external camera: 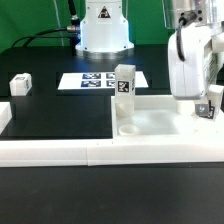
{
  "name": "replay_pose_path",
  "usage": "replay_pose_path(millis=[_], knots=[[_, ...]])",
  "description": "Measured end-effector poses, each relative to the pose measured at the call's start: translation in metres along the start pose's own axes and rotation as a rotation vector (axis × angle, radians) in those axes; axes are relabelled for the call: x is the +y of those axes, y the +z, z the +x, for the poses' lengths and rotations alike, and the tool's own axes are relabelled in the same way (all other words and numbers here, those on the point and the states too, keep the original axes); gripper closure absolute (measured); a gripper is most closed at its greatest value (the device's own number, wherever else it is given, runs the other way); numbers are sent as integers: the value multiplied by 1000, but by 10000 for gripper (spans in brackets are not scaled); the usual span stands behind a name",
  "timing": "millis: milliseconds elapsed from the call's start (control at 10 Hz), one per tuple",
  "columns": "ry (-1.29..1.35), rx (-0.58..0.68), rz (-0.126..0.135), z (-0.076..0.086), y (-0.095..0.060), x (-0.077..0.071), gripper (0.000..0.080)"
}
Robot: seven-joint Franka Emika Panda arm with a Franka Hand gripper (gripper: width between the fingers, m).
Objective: Assemble square table
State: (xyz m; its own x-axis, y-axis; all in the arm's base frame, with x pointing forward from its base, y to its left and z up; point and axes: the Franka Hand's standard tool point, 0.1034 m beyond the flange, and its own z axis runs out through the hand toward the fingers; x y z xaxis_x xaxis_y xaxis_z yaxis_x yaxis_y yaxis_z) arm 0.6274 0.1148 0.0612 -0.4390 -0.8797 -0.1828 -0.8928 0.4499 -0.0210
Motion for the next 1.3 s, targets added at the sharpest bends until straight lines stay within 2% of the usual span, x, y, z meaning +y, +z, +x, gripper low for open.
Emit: replay_pose_path(millis=[100, 200, 300, 400, 500, 900, 1000, 1200, 1300], knots=[[-23, 1, -1, 0, 1, 0, 503], [-26, 1, -1, 0, 1, 1, 282], [-191, 11, -19, -2, 0, 2, 282], [-373, 23, -52, -8, -3, 5, 178], [-450, 19, -51, -11, -5, 6, 158], [-753, 14, -56, -8, -2, 5, 151], [-974, 39, -84, -5, -3, 7, 151], [-1315, 68, -102, -3, -3, 5, 151], [-1380, 66, -104, -3, -3, 5, 151]])
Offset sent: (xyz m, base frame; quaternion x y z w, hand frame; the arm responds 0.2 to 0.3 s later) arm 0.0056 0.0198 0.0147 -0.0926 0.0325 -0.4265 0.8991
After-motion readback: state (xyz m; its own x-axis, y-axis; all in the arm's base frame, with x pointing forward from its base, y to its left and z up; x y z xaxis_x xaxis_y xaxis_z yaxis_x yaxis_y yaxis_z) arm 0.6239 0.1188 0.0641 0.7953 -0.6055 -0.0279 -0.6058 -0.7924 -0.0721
